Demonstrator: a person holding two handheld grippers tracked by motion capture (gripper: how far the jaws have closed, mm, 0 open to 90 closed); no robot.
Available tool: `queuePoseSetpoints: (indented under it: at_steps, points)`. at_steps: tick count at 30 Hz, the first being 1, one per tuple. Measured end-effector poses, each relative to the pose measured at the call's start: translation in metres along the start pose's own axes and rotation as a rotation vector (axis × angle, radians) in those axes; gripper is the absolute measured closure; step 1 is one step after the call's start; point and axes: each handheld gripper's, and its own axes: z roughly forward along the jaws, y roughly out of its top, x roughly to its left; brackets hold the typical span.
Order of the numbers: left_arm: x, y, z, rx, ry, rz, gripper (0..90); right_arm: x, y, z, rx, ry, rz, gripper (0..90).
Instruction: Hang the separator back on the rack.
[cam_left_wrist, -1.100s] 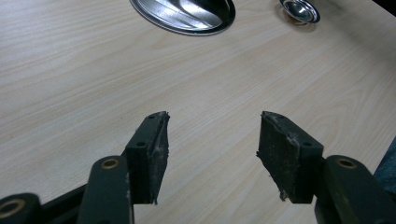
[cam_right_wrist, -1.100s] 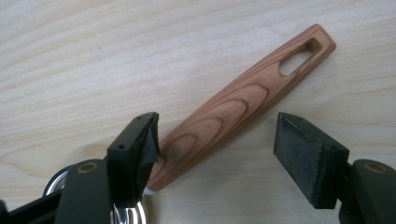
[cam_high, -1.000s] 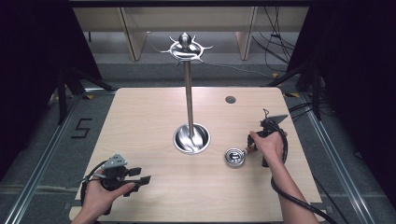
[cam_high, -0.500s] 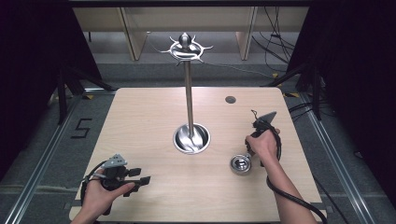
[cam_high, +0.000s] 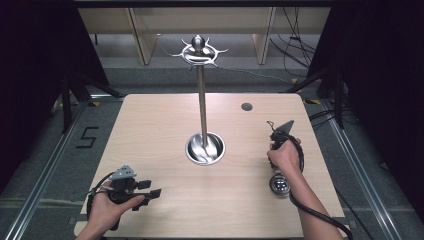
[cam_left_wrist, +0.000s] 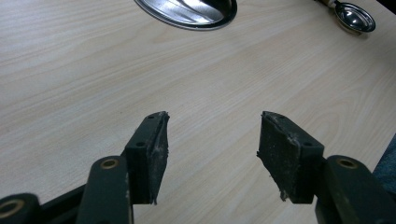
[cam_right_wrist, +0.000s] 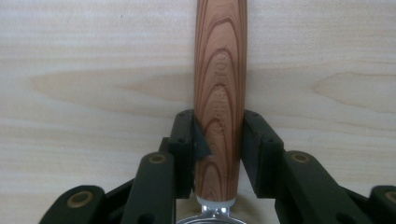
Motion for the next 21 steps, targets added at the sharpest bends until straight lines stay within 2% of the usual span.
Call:
queuePoseSetpoints:
  at_steps: [1,2,3,5,6,7,8,9,10,11,12,13,14,15,16,17,18,21]
  points:
    - [0.0,0.0,0.0,0.001,0.0,0.0,41.7,0.0,0.0,0.0,0.002,-0.002,-0.02,68.0]
    - [0.0,0.0,0.0,0.0,0.0,0.0,41.7,-0.002,-0.002,0.001,-0.016,-0.014,-0.075,68.0]
    - [0.0,0.0,-0.001,0.007,-0.002,0.002,41.7,0.0,-0.001,0.0,-0.003,-0.002,-0.045,68.0]
    - [0.001,0.0,-0.001,0.016,0.003,0.02,41.7,-0.001,-0.003,0.002,-0.027,-0.001,-0.095,68.2]
    - [0.001,0.0,-0.001,0.016,0.003,0.02,41.7,-0.001,-0.003,0.002,-0.027,-0.001,-0.095,68.2]
    - [0.002,0.0,-0.002,0.024,0.001,0.02,41.7,0.001,-0.003,0.0,-0.018,0.022,-0.064,68.3]
    - [0.002,0.0,-0.002,0.023,0.002,0.019,41.7,0.0,-0.003,0.0,-0.019,0.036,-0.084,68.6]
    - [0.002,0.0,-0.002,0.024,0.002,0.019,41.7,0.001,-0.004,-0.001,-0.038,0.076,-0.048,68.6]
    - [0.001,0.0,-0.001,0.007,0.002,0.003,41.7,-0.001,-0.007,-0.001,-0.063,0.115,-0.044,68.7]
    - [0.001,0.0,-0.001,0.007,0.003,0.002,41.7,-0.004,-0.009,0.0,-0.081,0.117,-0.082,68.7]
    - [0.001,0.0,-0.001,0.006,0.003,0.004,41.7,-0.004,-0.01,-0.003,-0.076,0.116,-0.085,68.7]
    - [0.001,0.0,-0.001,0.006,0.003,0.003,41.7,-0.002,-0.012,-0.004,-0.102,0.135,-0.052,68.8]
    - [0.002,0.0,-0.002,0.026,0.003,0.022,41.8,-0.003,-0.014,-0.006,-0.124,0.16,-0.065,68.7]
    - [0.002,0.0,-0.002,0.023,0.004,0.019,41.7,-0.004,-0.017,-0.008,-0.128,0.174,-0.078,68.7]
    - [0.002,0.001,-0.003,0.027,0.003,0.021,41.8,-0.007,-0.019,-0.009,-0.148,0.176,-0.109,68.7]
    - [0.002,0.0,-0.002,0.022,0.005,0.021,41.8,-0.01,-0.022,-0.011,-0.215,0.175,-0.166,68.7]
    - [0.001,0.0,-0.002,0.018,0.011,0.018,41.8,-0.011,-0.026,-0.015,-0.227,0.173,-0.18,68.7]
    - [0.001,0.0,-0.001,0.009,0.007,0.002,42.0,-0.016,-0.039,-0.022,-0.349,0.19,-0.257,68.8]
